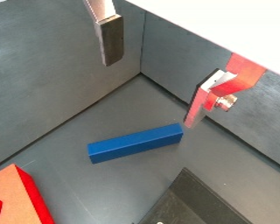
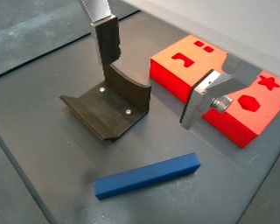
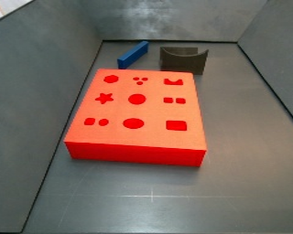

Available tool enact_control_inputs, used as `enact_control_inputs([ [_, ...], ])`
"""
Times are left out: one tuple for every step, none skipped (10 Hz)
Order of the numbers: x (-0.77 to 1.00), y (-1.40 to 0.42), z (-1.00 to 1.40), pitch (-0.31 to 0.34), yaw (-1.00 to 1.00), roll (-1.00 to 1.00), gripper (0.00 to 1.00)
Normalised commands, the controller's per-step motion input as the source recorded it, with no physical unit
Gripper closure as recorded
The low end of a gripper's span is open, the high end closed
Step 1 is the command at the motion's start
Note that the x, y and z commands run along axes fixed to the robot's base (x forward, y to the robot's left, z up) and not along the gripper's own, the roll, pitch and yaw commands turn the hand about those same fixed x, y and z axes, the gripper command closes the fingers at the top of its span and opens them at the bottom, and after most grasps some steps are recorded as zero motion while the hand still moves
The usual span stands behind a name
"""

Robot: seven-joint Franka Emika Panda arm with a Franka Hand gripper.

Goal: Pick up the rectangle object. Move up. Place the rectangle object on the fixture. Regrasp the rectangle object. Move to above the board. Insert the rectangle object.
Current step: Pick up the rectangle object.

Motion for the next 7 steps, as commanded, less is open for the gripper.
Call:
enact_control_inputs([
  [0.01, -0.03, -0.02, 0.000, 0.00, 0.06, 0.00],
  [0.09, 0.37, -0.41, 0.000, -0.65, 0.00, 0.00],
  [0.00, 0.15, -0.61, -0.034, -0.88, 0.02, 0.00],
  [-0.23, 0.10, -0.75, -0.073, -0.90, 0.04, 0.00],
  [-0.35, 0.17, -0.87, -0.054, -0.75, 0.02, 0.00],
  [-0.30, 0.07, -0.91, -0.069, -0.60, 0.01, 0.00],
  [-0.02, 0.29, -0.99, -0.039, -0.43, 0.00, 0.00],
])
